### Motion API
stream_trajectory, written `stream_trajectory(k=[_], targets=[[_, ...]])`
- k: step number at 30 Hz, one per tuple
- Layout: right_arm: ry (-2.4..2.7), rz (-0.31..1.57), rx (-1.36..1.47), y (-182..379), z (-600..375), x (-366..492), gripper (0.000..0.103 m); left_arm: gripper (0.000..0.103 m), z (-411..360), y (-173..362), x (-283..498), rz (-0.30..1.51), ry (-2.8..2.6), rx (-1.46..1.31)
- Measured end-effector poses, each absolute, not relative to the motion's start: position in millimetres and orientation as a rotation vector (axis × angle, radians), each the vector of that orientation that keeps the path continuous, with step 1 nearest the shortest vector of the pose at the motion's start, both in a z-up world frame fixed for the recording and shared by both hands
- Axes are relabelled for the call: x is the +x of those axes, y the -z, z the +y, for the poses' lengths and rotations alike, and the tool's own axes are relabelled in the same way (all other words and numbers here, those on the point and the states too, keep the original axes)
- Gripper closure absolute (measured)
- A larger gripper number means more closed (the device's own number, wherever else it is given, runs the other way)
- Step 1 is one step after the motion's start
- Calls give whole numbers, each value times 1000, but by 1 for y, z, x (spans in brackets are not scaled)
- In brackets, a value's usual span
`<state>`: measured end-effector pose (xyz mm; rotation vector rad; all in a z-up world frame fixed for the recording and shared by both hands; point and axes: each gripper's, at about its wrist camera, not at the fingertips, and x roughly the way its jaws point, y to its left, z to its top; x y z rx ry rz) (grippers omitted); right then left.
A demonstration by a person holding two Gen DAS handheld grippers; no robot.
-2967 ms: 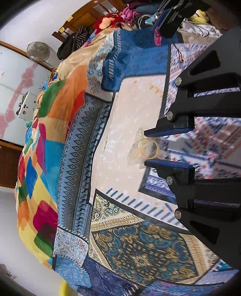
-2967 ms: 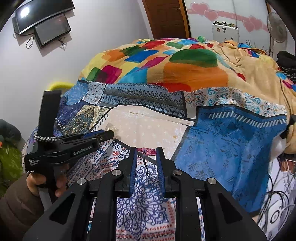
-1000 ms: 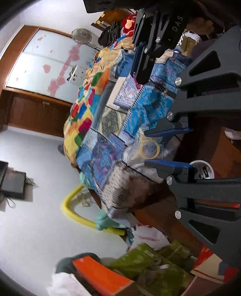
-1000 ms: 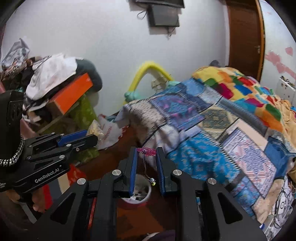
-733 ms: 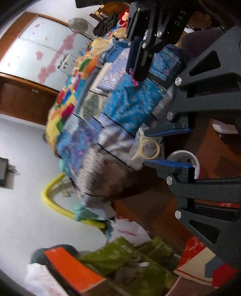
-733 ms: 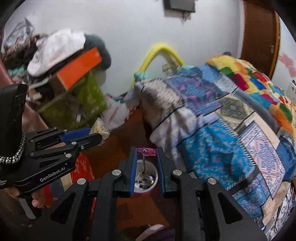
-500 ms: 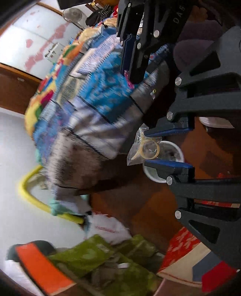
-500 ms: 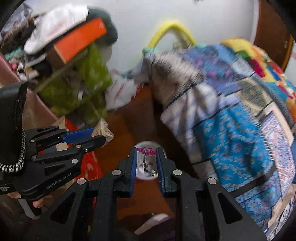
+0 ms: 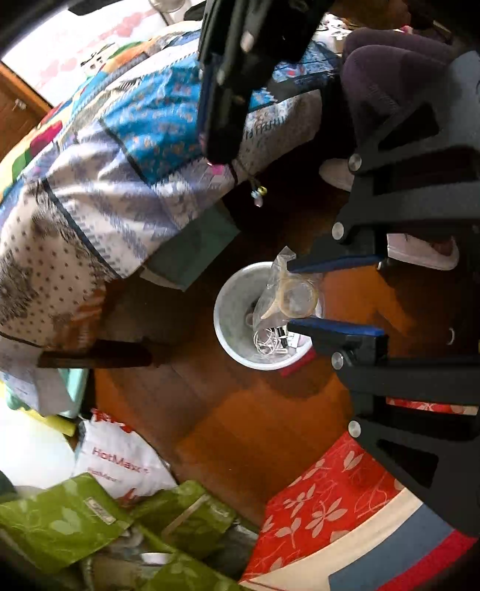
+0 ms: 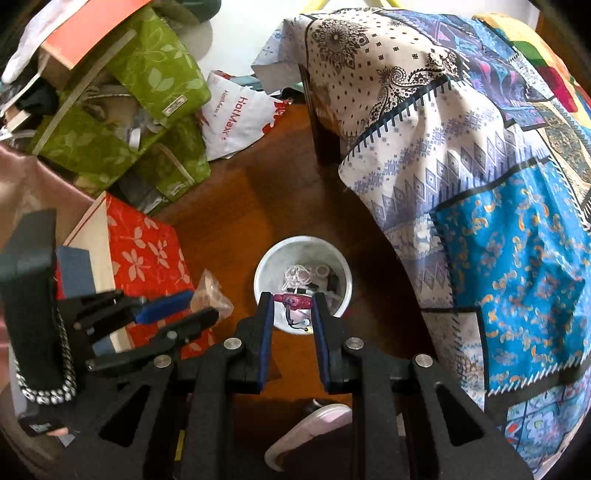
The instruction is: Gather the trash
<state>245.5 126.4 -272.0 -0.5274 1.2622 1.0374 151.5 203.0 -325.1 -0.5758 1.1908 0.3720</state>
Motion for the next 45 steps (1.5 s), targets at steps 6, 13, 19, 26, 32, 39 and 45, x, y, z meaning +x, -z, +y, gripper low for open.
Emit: stream_trajectory(k=[6, 13, 19, 26, 32, 39, 45], targets=[[-1043, 1319, -487, 278, 138, 261, 71, 71, 214, 330, 167, 1203, -392, -589], [-1027, 1293, -503, 273, 127, 264, 66, 71, 218, 324, 164, 1185, -392, -614], [-1017, 1227, -476, 248, 101, 258, 66, 71, 207, 285, 156, 1112, -389, -572], [-970, 1023, -432, 182, 55, 237, 66, 71, 177, 196, 145, 943, -388, -437], [-874, 776, -340, 104, -4, 206, 66, 71, 138, 108, 126, 738, -329, -351], [-703, 590, -169, 39, -82, 166, 66, 71, 78, 29, 85, 529, -215, -259], [-602, 447, -70, 6, -131, 112, 66, 69, 33, -3, 40, 423, -135, -201]])
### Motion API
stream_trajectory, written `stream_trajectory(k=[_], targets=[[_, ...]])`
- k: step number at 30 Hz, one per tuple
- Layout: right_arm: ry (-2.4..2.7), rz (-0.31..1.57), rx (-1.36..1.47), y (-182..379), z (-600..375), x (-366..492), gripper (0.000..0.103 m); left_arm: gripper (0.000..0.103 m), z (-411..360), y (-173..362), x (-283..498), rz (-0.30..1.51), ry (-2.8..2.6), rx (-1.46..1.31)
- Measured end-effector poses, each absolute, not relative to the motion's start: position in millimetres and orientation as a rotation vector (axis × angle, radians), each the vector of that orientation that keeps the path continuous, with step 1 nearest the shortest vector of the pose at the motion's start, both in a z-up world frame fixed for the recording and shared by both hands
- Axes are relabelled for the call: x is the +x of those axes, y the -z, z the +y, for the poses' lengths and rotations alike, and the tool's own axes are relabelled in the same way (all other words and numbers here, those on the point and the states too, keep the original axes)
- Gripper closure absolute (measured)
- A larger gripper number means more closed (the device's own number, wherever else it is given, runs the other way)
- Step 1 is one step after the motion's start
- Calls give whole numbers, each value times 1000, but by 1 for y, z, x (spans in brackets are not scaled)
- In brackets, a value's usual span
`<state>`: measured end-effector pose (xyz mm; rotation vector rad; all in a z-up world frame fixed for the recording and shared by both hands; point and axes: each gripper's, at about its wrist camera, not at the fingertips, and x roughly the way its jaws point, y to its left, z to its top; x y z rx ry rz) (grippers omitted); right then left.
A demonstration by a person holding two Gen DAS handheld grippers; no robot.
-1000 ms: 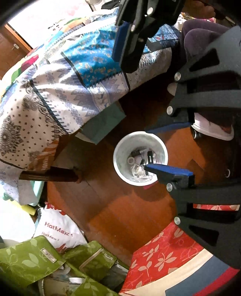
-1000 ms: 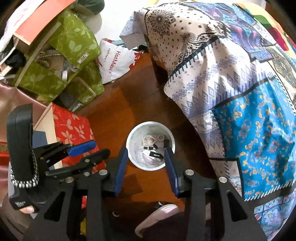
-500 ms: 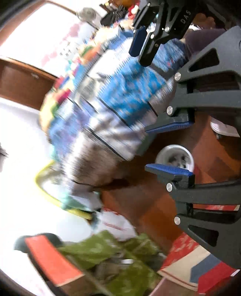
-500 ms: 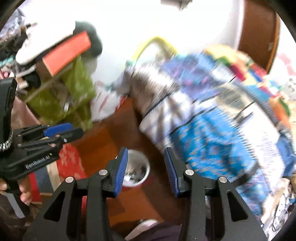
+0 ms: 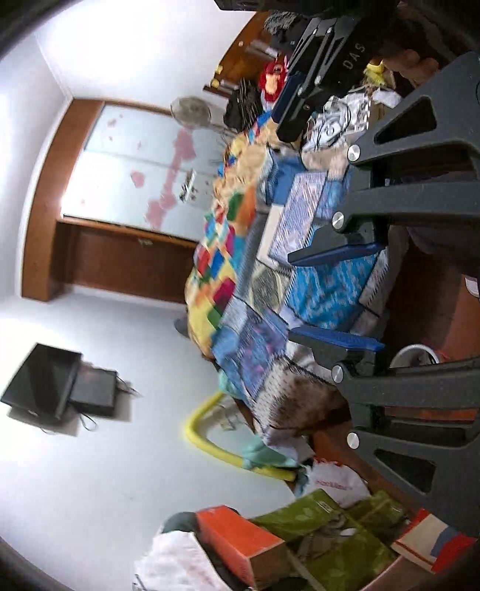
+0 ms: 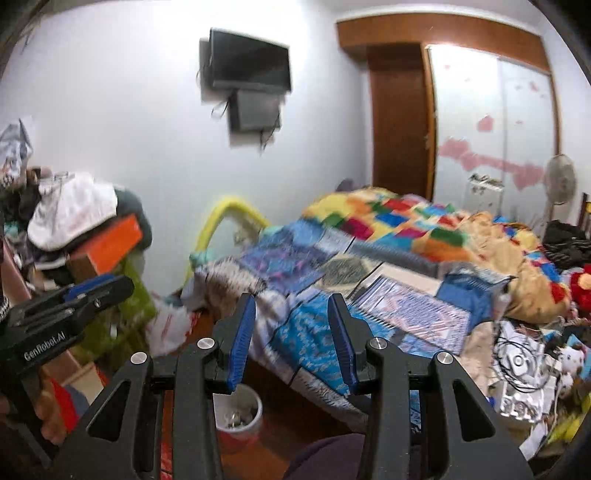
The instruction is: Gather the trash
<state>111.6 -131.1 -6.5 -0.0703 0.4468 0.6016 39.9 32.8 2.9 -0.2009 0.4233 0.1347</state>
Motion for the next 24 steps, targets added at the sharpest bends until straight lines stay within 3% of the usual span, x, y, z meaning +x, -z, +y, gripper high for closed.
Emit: stream_trajectory(k=[2, 4, 6, 10, 12, 24], targets=[[-592, 409, -47, -1, -142, 98, 66, 61, 23, -8, 27, 402, -127, -184], [-582, 375, -28, -4, -149, 82, 59, 44, 13, -9, 15, 394, -121, -165], [-563, 354, -11, -4, -157, 71, 34, 36, 4, -8, 3, 387, -116, -139], [-496, 326, 2, -1, -163, 51, 14, 13, -1, -2, -13, 393, -124, -115], [-465, 324, 7, -1, -163, 47, 0, 8, 0, 0, -22, 381, -130, -122], [-376, 332, 17, 5, -171, 28, 0, 7, -3, 4, -38, 355, -121, -93]])
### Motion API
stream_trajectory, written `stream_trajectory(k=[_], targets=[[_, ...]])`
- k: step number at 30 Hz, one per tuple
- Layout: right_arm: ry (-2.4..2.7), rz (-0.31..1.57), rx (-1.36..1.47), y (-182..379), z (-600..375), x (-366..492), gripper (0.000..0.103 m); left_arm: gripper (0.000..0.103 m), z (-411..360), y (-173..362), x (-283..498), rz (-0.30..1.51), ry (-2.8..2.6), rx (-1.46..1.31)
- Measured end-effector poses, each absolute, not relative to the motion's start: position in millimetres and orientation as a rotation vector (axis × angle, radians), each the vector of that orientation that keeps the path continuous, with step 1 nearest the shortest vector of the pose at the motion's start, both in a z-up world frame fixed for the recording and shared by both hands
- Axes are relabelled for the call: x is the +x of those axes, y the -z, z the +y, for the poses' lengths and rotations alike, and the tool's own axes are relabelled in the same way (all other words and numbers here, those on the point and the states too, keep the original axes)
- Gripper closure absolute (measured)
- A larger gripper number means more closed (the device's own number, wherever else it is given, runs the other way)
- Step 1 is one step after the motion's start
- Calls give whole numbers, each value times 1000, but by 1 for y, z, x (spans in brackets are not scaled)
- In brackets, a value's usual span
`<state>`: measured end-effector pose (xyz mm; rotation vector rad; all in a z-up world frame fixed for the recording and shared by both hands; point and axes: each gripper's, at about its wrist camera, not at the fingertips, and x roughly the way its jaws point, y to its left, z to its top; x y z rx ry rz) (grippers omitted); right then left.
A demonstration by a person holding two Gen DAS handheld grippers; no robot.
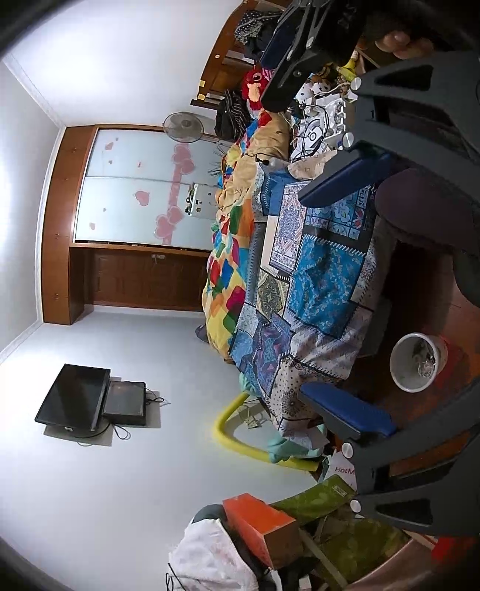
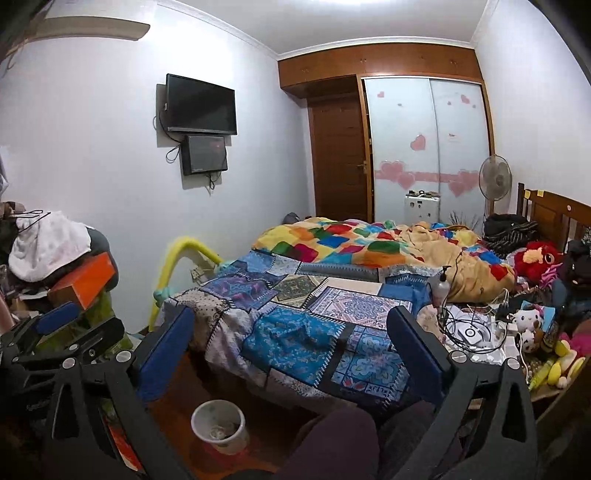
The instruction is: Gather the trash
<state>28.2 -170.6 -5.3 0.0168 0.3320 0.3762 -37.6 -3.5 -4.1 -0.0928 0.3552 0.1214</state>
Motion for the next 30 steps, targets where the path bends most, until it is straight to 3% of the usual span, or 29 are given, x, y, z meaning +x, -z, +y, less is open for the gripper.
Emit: stream_trajectory(k=[30], targets=[[-334, 370, 41, 6, -181, 27, 0, 7, -7, 9, -35, 382, -91, -93]])
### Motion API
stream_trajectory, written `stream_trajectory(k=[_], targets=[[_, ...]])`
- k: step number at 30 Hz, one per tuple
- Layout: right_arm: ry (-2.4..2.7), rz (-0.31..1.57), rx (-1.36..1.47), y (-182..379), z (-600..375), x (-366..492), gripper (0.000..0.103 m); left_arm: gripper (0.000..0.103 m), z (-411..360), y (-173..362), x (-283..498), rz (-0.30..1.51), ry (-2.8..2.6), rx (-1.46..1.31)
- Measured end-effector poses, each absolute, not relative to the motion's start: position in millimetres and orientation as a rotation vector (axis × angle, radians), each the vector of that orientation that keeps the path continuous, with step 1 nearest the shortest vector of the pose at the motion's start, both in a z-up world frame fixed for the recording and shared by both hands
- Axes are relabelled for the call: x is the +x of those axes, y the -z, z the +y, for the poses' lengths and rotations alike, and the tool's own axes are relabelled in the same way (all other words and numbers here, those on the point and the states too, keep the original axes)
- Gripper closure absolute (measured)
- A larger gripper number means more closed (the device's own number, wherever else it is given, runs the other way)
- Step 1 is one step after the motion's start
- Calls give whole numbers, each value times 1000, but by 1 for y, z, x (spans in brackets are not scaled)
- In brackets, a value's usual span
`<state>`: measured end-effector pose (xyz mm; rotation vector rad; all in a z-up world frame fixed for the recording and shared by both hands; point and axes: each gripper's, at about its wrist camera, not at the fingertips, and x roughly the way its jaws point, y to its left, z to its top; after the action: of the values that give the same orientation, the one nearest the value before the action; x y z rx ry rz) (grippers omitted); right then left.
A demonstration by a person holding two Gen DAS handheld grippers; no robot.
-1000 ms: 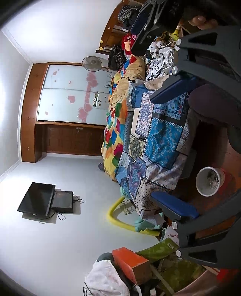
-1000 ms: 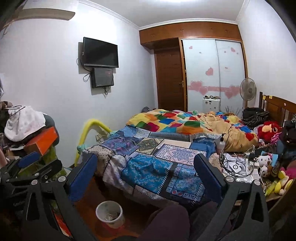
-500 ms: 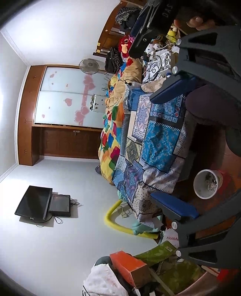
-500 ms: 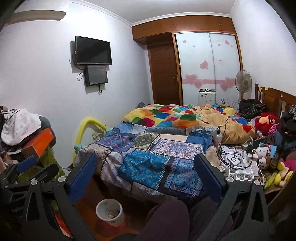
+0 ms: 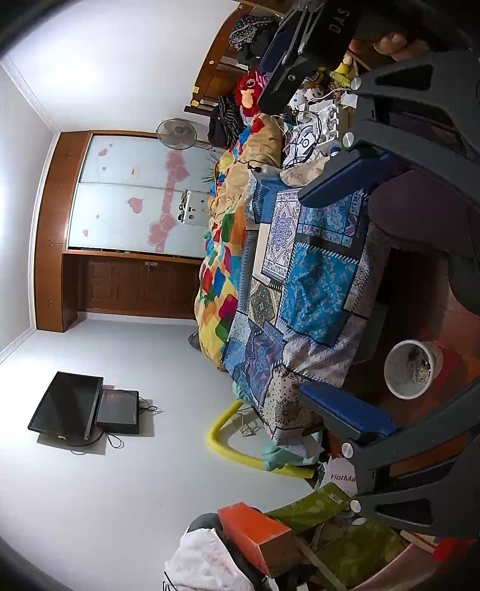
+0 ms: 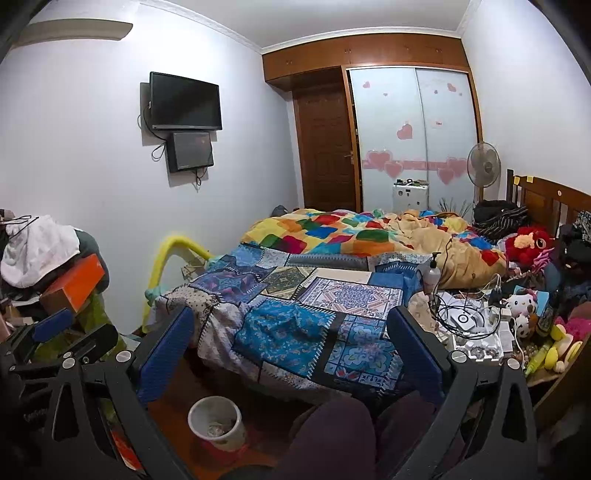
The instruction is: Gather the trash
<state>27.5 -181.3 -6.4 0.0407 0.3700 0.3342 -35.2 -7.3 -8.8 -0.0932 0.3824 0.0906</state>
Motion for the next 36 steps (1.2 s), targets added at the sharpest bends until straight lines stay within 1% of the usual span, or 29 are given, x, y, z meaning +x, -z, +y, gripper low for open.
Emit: stream_trajectory(k=[14, 18, 36], targets=[[-345, 362, 19, 2, -188, 28, 0, 6, -7, 8, -35, 381, -92, -93], [-347, 359, 10, 2, -186, 29, 0, 1, -7, 9, -36, 378, -95, -94], [-359, 344, -16, 0, -192, 33, 0, 1, -7, 10, -38, 385, -60, -96]])
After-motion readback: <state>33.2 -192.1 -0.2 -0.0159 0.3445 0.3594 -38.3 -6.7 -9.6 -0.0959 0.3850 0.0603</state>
